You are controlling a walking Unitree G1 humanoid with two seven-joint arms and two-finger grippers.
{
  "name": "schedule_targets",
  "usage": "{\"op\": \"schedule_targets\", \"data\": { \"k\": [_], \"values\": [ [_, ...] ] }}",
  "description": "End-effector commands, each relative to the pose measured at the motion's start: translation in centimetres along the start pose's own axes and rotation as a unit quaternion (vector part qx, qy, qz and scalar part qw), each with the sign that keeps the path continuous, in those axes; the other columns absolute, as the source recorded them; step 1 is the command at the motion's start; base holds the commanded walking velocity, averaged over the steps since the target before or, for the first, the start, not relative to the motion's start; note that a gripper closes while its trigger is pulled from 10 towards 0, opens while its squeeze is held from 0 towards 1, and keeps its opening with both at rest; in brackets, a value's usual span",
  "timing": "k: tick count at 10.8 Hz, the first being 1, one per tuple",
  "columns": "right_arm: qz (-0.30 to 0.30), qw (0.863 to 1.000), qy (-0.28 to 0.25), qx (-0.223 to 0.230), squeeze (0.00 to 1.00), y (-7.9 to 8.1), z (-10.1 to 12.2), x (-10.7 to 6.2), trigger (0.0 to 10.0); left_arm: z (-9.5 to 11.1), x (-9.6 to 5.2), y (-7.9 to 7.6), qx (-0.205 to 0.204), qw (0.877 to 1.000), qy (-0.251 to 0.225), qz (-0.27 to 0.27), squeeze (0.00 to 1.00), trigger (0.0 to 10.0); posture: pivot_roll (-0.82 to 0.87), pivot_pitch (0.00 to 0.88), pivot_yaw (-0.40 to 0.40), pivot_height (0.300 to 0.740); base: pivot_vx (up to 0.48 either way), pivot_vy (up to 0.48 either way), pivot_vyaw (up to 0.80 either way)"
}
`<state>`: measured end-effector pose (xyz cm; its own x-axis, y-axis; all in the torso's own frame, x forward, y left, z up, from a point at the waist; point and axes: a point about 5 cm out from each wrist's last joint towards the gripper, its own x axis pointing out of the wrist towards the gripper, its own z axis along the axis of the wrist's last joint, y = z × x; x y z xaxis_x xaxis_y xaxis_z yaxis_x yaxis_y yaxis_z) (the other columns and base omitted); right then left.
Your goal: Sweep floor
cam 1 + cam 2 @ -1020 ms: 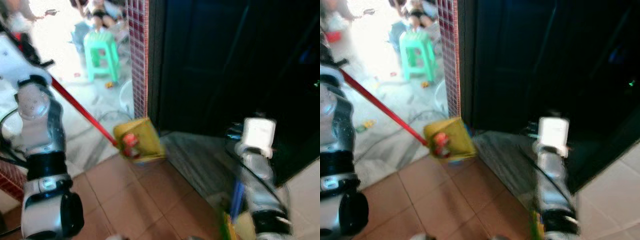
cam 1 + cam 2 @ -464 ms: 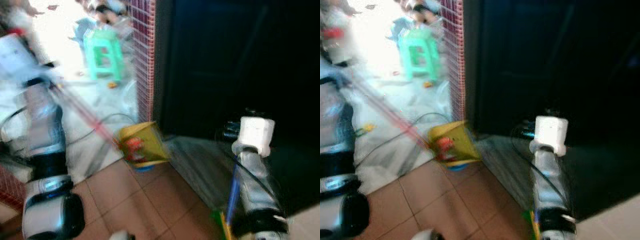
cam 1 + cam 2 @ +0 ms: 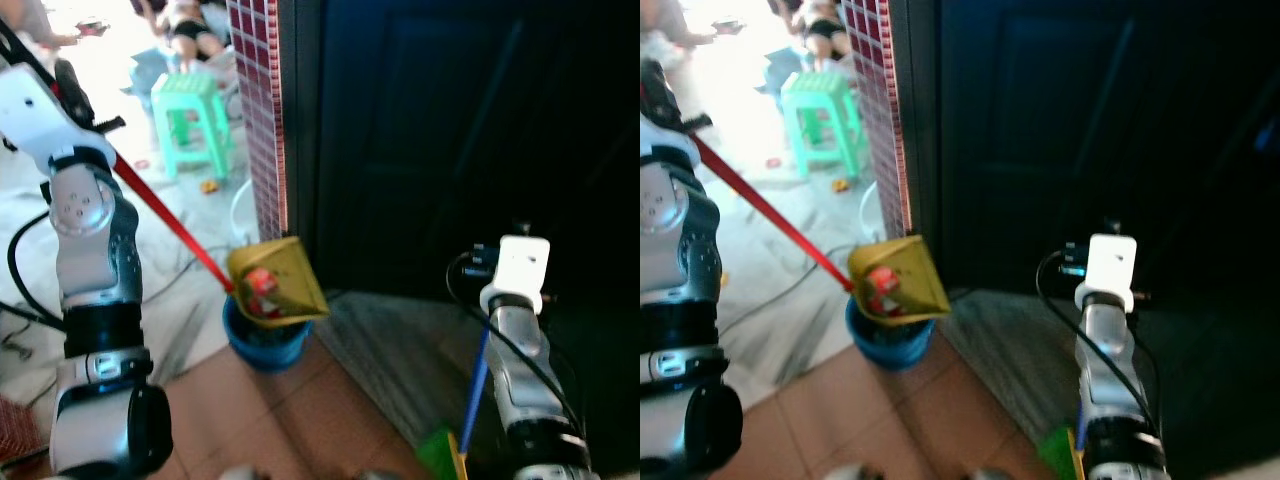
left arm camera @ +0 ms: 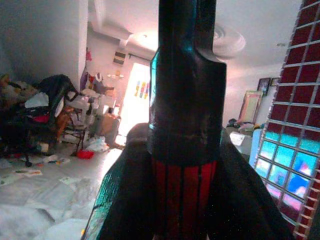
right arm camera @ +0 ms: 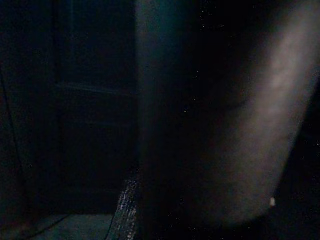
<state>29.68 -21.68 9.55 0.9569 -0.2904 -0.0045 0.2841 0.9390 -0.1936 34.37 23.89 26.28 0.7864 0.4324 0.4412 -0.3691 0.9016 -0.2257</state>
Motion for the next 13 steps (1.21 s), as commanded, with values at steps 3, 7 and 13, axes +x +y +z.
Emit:
{"op": "schedule_targets", "data": {
  "k": [3,7,13],
  "values": [
    [0.008,0.999,-0.032,0.003,0.00,0.5,1.4,0.4,10.0,3.2,0.2,-1.1,0.040,0.994,-0.100,-0.034,0.00,10.0,-0.08,0.000,0.008,0.740,0.160,0.000,0.00],
    [0.007,0.999,-0.031,0.002,0.00,0.4,1.4,0.4,10.0,2.8,-1.7,-4.5,0.115,0.973,-0.140,-0.141,0.00,10.0,-0.09,0.000,0.007,0.740,0.000,0.000,0.00],
    [0.008,0.999,-0.032,0.002,0.00,0.5,1.5,0.6,10.0,-0.6,-7.7,-9.8,0.105,0.931,-0.110,-0.333,0.00,10.0,-0.08,0.000,0.006,0.740,0.000,0.000,0.00]
  ]
}}
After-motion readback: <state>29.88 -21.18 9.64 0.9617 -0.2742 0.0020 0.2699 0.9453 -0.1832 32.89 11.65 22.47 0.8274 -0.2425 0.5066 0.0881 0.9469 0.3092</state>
